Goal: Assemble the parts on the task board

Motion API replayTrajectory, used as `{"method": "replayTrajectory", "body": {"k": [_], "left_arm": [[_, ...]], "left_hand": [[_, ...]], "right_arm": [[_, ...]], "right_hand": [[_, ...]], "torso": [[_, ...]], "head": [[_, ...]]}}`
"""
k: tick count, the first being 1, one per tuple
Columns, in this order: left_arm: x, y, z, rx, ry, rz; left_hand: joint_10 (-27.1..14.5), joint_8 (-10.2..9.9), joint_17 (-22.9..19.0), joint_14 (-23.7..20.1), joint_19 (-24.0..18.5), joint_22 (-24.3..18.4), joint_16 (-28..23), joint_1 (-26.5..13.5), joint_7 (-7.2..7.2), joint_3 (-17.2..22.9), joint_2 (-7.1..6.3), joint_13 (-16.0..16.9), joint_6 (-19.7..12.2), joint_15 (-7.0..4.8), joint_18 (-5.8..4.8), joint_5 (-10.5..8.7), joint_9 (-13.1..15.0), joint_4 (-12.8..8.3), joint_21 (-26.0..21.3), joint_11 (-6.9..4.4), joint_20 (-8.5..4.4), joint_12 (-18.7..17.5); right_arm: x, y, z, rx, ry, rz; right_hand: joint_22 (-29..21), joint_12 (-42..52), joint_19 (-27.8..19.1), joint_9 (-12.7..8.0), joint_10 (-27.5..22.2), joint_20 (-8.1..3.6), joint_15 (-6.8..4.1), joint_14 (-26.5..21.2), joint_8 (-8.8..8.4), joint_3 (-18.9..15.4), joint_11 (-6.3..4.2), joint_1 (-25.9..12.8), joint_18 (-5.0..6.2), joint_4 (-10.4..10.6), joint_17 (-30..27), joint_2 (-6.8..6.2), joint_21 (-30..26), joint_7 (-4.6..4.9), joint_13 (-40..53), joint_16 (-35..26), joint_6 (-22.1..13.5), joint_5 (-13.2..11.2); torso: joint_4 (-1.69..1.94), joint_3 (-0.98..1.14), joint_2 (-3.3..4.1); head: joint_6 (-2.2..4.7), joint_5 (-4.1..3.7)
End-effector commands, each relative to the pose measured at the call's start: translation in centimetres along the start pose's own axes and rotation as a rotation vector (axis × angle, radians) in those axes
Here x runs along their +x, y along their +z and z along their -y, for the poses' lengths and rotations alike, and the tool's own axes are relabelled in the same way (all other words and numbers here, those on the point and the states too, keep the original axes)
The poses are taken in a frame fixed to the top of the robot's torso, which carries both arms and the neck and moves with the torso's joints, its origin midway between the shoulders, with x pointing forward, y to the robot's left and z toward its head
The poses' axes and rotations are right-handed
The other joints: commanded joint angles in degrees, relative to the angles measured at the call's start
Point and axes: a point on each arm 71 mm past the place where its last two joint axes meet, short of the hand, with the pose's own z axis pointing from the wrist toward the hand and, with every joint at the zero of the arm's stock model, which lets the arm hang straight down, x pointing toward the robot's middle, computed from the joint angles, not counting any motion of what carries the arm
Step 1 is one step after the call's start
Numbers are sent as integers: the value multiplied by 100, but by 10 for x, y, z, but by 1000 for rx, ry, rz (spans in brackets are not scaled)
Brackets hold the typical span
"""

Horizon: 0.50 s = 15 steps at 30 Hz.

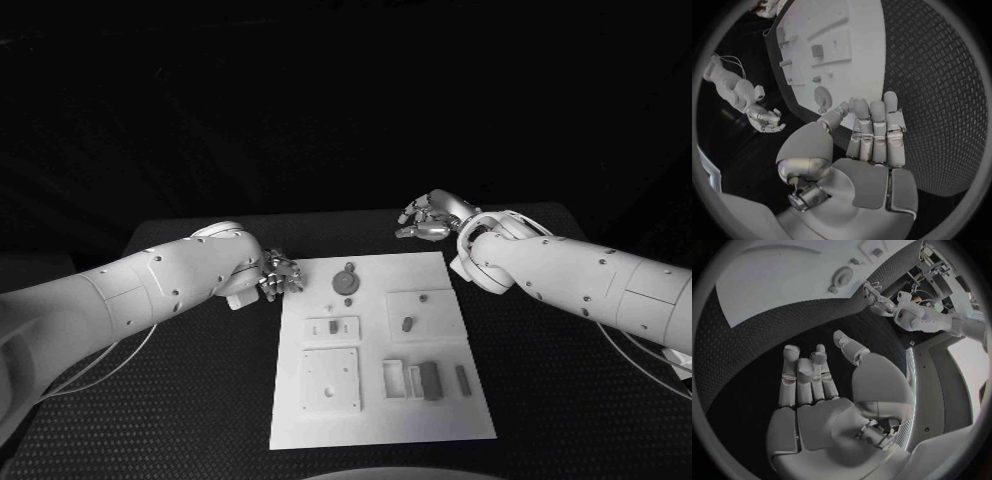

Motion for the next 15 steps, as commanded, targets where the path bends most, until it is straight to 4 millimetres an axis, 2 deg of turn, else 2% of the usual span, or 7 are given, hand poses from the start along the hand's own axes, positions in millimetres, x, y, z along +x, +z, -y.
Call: {"method": "replayTrajectory", "body": {"k": [1,8,15], "left_arm": [[5,-9,1,10,-130,8],[20,-34,0,55,-137,60],[42,-49,-9,61,-108,114]], "left_hand": [[90,283,-6,46,49,138,37,149,-76,-31,170,-8,82,-1,-51,-27,187,19,35,-54,10,-6],[118,305,-7,61,63,138,46,157,-86,-38,147,-14,92,-7,-40,-26,193,1,48,-64,3,-8],[166,331,-15,96,91,136,54,171,-104,-34,109,-28,117,-16,-29,-26,194,-7,67,-82,-3,-19]], "right_arm": [[0,-1,0,-7,0,-11],[-2,-2,3,-2,-1,-8],[-3,-3,4,1,-1,-6]], "right_hand": [[94,23,9,-4,-1,-16,28,12,-21,-12,49,-4,67,-19,-8,56,-20,80,-5,-5,-58,23],[94,23,9,-4,-2,-16,28,12,-21,-12,49,-6,67,-18,-9,55,-20,80,-6,-5,-58,22],[94,24,9,-4,-2,-16,28,12,-21,-12,50,-7,67,-18,-9,54,-20,80,-6,-5,-58,23]], "torso": [[12,13,-10],[21,13,-16],[21,12,-12]], "head": [[-12,-5],[-44,-11],[-62,-8]]}}
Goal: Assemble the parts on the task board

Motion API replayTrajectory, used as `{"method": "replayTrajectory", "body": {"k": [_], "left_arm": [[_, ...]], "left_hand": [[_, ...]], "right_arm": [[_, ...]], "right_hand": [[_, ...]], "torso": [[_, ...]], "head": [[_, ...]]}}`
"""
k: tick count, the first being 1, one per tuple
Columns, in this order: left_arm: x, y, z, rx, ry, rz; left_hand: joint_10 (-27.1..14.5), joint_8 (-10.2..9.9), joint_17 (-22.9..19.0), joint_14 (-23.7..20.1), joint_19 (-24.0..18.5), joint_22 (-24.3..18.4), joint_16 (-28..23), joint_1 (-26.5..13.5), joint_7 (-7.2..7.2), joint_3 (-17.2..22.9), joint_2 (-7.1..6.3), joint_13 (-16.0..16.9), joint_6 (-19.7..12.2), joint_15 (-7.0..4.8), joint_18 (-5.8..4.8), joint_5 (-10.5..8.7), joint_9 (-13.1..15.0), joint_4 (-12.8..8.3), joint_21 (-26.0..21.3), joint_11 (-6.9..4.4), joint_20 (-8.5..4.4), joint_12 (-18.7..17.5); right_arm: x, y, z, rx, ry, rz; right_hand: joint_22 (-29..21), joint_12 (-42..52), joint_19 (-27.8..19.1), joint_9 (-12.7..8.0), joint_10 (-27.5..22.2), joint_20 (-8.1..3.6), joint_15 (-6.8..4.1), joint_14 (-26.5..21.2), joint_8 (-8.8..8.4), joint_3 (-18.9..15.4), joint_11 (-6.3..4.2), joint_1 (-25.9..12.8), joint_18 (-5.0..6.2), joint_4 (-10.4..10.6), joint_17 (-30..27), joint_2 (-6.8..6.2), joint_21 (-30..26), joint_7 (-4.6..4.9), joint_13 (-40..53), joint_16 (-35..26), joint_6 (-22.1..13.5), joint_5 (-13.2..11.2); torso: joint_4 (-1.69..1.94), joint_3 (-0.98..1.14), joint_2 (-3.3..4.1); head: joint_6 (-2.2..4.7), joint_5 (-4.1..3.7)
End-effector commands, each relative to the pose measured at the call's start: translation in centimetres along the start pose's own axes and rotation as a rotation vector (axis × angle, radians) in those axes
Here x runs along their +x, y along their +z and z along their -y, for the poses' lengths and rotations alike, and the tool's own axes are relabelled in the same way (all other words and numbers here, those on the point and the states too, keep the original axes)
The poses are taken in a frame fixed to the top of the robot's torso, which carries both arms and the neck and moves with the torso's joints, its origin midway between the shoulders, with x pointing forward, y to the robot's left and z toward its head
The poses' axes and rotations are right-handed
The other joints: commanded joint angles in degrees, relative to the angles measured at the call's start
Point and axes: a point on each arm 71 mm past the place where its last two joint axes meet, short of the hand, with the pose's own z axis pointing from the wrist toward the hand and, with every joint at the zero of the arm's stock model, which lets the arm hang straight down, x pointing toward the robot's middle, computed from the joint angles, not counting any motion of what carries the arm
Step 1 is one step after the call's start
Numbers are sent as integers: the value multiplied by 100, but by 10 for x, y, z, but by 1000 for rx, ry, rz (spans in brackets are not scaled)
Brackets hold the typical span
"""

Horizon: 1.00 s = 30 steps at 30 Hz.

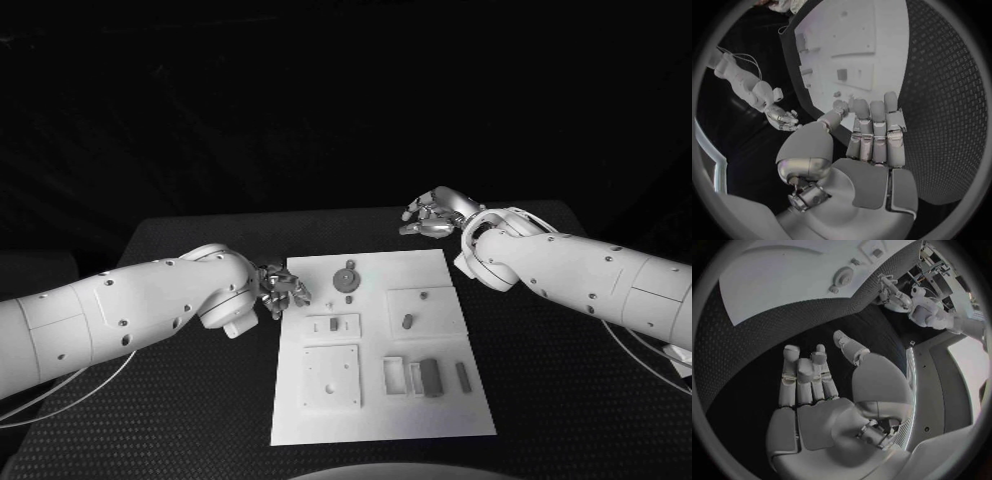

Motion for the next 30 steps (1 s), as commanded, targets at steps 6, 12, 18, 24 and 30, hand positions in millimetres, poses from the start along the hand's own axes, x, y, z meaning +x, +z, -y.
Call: {"method": "replayTrajectory", "body": {"k": [6,12,18,24,30], "left_arm": [[15,-9,1,4,24,115],[28,-7,1,-4,40,95],[39,-5,7,1,58,54],[46,-5,10,4,109,-3],[47,-4,11,0,113,-19]], "left_hand": [[167,347,-18,72,69,130,33,171,-85,-7,73,-20,109,-6,-21,-5,189,-25,38,-96,-1,-32],[186,359,-26,88,77,128,31,170,-92,-7,46,-29,127,-8,-19,-5,186,-23,43,-104,-2,-44],[198,374,-33,95,79,126,25,159,-100,-10,34,-34,149,-8,-19,-5,186,-16,43,-110,-1,-53],[229,396,-36,104,83,125,27,129,-109,-25,22,-27,183,-8,-20,-5,188,4,45,-116,-1,-38],[381,285,-122,187,89,116,-72,109,-109,-2,-63,-139,281,14,3,-4,70,21,31,-110,13,-225]], "right_arm": [[1,-1,-1,-7,0,-10],[1,-1,-1,-8,0,-11],[1,-1,-1,-8,0,-12],[1,-1,-1,-8,0,-13],[2,-1,-2,-9,1,-15]], "right_hand": [[94,25,10,-3,-2,-16,27,11,-21,-12,50,-7,46,-18,-9,53,-20,80,-8,-4,-57,23],[94,25,10,-3,-3,-17,27,11,-21,-11,50,-6,46,-19,-9,53,-20,80,-8,-4,-57,23],[94,26,10,-3,-3,-17,28,11,-21,-10,50,-4,46,-21,-9,52,-20,80,-9,-4,-57,23],[94,26,9,-3,-3,-17,28,11,-21,-9,50,-4,46,-21,-9,52,-20,80,-9,-4,-57,23],[94,26,9,-3,-3,-17,28,11,-21,-8,50,-2,46,-23,-9,51,-21,80,-10,-4,-58,23]], "torso": [[-3,1,7],[-7,-5,11],[-14,-7,14],[-17,-1,12],[-10,-1,11]], "head": [[-30,26],[-48,34],[-72,31],[-98,20],[-110,14]]}}
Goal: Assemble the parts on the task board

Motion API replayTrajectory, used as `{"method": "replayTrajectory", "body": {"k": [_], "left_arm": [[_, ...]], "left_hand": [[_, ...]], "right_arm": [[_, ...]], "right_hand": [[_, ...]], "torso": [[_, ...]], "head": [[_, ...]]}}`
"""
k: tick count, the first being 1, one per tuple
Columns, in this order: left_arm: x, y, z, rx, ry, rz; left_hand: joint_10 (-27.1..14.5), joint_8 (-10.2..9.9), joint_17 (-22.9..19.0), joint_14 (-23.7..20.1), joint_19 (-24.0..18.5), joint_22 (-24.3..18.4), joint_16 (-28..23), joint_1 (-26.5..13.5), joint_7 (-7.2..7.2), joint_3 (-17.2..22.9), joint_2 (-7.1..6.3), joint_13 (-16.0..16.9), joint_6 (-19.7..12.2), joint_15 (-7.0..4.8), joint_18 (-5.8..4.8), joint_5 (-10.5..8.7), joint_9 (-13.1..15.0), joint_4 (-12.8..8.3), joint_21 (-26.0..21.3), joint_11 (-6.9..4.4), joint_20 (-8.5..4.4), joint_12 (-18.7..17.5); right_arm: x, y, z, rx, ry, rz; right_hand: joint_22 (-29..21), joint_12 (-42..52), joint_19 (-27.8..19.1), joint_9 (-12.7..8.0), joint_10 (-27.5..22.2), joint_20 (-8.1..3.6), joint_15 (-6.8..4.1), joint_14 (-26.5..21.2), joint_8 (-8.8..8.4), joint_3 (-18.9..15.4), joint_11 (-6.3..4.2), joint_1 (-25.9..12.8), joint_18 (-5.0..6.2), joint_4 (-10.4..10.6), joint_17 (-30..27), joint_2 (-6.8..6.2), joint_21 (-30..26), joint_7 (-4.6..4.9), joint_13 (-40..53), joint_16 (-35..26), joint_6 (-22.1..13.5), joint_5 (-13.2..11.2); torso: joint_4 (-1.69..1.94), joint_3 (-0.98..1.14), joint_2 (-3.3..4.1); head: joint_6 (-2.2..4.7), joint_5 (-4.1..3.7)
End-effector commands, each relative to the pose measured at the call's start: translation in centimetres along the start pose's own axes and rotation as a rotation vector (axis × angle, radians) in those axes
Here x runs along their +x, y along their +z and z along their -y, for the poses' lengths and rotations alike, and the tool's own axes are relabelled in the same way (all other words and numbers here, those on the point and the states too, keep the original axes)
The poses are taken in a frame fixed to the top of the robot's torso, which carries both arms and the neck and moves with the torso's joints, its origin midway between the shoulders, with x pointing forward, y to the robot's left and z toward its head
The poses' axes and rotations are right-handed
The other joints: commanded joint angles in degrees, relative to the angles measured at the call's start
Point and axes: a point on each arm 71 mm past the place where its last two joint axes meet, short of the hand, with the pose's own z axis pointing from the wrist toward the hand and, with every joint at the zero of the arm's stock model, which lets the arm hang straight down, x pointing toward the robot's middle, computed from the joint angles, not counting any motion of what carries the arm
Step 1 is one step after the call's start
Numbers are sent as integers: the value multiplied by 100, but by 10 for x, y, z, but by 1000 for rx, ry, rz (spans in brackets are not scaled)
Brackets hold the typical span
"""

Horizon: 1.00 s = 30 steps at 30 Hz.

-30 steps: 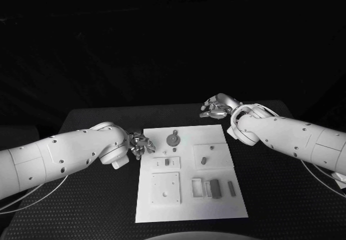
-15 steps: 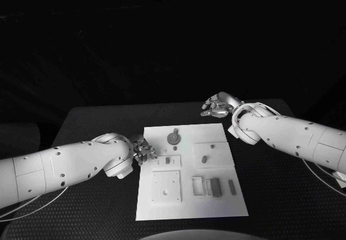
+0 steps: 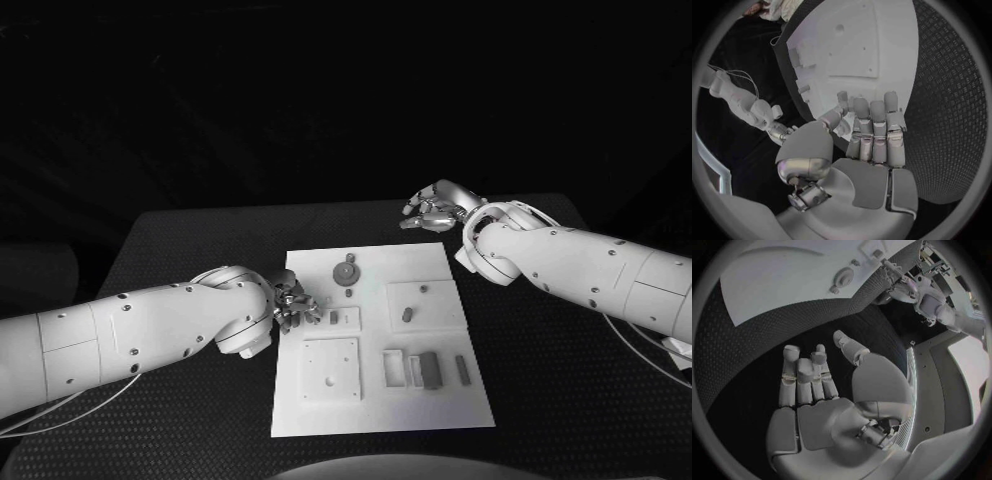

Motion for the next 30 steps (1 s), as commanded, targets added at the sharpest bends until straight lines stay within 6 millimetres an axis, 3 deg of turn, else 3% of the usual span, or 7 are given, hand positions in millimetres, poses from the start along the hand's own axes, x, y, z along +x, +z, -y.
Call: {"method": "replayTrajectory", "body": {"k": [1,30], "left_arm": [[3,1,2,-2,40,-39],[1,12,-4,-13,88,16]], "left_hand": [[227,280,-20,36,50,118,-33,47,-125,18,-6,-27,166,3,4,20,66,9,9,-173,13,-48],[403,282,-28,165,170,130,5,18,-177,-23,-62,0,355,-27,37,20,33,49,63,-218,-8,-39]], "right_arm": [[1,0,-2,-9,-1,-13],[2,0,-2,-10,0,-16]], "right_hand": [[94,27,10,-3,-3,-18,20,18,-22,-8,50,-2,76,-23,-10,51,-21,85,-6,-4,-41,23],[94,29,10,-2,-5,-17,21,17,-22,-5,50,-2,76,-24,-11,53,-21,85,-9,-3,-42,23]], "torso": [[3,1,-2],[1,0,0]], "head": [[-9,0],[-59,-30]]}}
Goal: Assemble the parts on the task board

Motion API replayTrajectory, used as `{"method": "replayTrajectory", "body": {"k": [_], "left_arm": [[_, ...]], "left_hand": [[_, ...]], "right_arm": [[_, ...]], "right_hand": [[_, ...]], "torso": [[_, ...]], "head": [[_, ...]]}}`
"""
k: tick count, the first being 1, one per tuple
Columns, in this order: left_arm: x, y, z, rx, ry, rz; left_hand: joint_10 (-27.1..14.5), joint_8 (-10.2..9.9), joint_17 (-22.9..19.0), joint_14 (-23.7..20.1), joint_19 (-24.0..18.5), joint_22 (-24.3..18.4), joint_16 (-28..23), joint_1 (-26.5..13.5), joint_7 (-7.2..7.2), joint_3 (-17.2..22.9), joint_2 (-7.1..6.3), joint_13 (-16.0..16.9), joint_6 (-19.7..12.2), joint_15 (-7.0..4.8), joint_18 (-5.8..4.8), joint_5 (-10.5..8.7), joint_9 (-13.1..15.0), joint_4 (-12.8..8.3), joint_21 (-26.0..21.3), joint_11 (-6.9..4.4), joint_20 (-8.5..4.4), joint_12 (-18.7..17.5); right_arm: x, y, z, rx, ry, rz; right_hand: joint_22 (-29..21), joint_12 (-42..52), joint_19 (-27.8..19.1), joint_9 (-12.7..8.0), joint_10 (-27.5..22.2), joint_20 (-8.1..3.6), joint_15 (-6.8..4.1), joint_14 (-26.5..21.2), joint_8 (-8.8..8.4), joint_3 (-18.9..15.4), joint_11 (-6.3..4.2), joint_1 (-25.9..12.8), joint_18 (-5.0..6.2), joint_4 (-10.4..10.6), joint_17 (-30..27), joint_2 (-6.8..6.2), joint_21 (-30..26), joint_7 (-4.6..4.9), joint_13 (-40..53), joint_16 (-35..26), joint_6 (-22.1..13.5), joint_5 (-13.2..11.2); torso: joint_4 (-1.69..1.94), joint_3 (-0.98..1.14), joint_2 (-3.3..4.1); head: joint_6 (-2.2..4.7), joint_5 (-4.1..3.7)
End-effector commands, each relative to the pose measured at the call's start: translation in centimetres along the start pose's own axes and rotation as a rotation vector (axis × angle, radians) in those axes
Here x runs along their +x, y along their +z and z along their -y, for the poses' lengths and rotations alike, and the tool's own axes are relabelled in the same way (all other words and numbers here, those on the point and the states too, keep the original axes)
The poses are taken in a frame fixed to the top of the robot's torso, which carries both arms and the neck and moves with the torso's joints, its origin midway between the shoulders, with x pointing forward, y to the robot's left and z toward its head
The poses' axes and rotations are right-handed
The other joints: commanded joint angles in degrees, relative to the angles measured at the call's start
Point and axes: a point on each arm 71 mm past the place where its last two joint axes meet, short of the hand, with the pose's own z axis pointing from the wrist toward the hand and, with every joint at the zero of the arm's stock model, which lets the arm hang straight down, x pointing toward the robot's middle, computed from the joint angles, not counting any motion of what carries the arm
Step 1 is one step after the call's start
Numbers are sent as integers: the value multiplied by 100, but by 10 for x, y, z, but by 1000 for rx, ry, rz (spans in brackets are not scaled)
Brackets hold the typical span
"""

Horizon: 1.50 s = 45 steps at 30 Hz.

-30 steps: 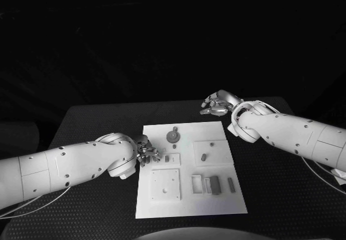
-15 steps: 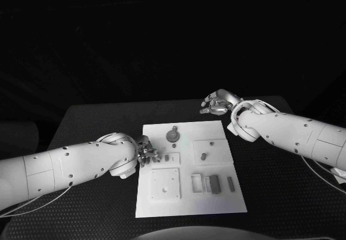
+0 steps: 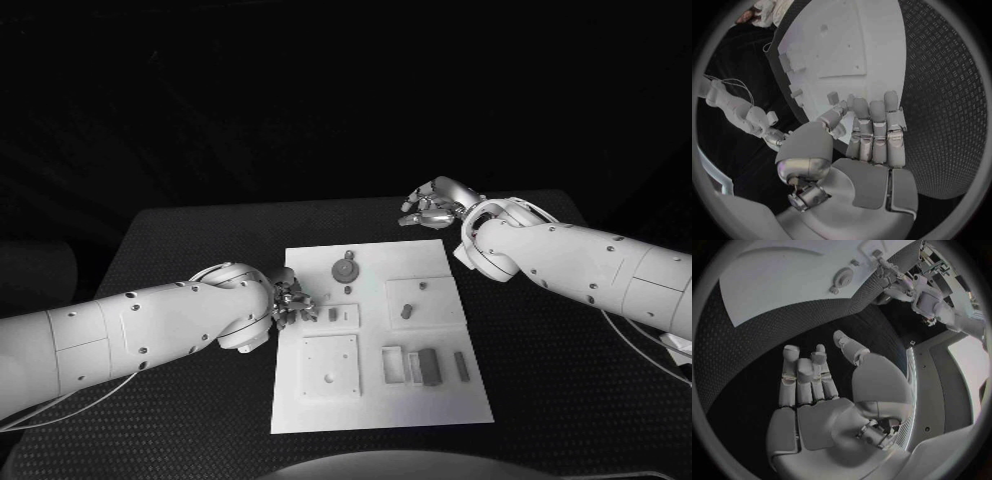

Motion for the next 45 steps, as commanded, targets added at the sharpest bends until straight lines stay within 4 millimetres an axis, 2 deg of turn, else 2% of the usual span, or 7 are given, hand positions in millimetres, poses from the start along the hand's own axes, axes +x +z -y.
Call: {"method": "replayTrajectory", "body": {"k": [1,22,32,42,45], "left_arm": [[2,2,0,3,15,1],[8,2,7,19,49,-29],[10,5,12,22,58,-43],[13,8,15,15,91,-82],[13,8,15,14,91,-82]], "left_hand": [[239,270,-3,23,26,131,9,16,-170,-6,-49,7,215,14,37,19,32,30,19,-217,13,4],[244,264,-3,29,29,131,16,31,-175,2,-33,16,226,11,38,20,25,23,23,-222,10,6],[234,250,-8,18,24,126,15,-87,-167,-91,-136,37,225,9,32,17,19,108,25,-213,11,5],[232,248,-9,16,22,125,15,-82,-168,-92,-130,43,223,7,35,17,19,115,23,-214,7,5],[217,241,-12,3,11,124,11,-149,-160,-148,-176,50,211,10,25,17,19,160,18,-205,14,0]], "right_arm": [[2,0,-1,-9,-1,-14],[2,0,-1,-7,-1,-15],[2,0,-1,-7,-1,-19],[2,0,-1,-7,-1,-18],[2,0,-1,-7,-1,-18]], "right_hand": [[95,29,10,-2,-5,-18,18,19,-22,-5,51,-2,91,-24,-6,54,-21,68,-5,-3,-48,23],[95,31,10,-1,-5,-18,19,18,-23,-4,51,-3,91,-25,-7,53,-21,68,-7,-3,-49,23],[95,31,10,-1,-6,-17,19,18,-23,-4,51,-4,91,-26,-7,53,-21,69,-8,-3,-49,22],[95,32,9,0,-7,-16,19,17,-23,-6,52,-9,91,-24,-7,50,-22,69,-9,-3,-51,22],[95,32,9,0,-7,-16,20,16,-23,-7,52,-11,91,-23,-8,49,-22,69,-9,-3,-51,22]], "torso": [[-2,2,0],[2,-1,-1],[-2,2,-1],[-4,3,3],[-3,1,1]], "head": [[-5,-8],[-24,-18],[-21,-3],[-34,-12],[-43,-18]]}}
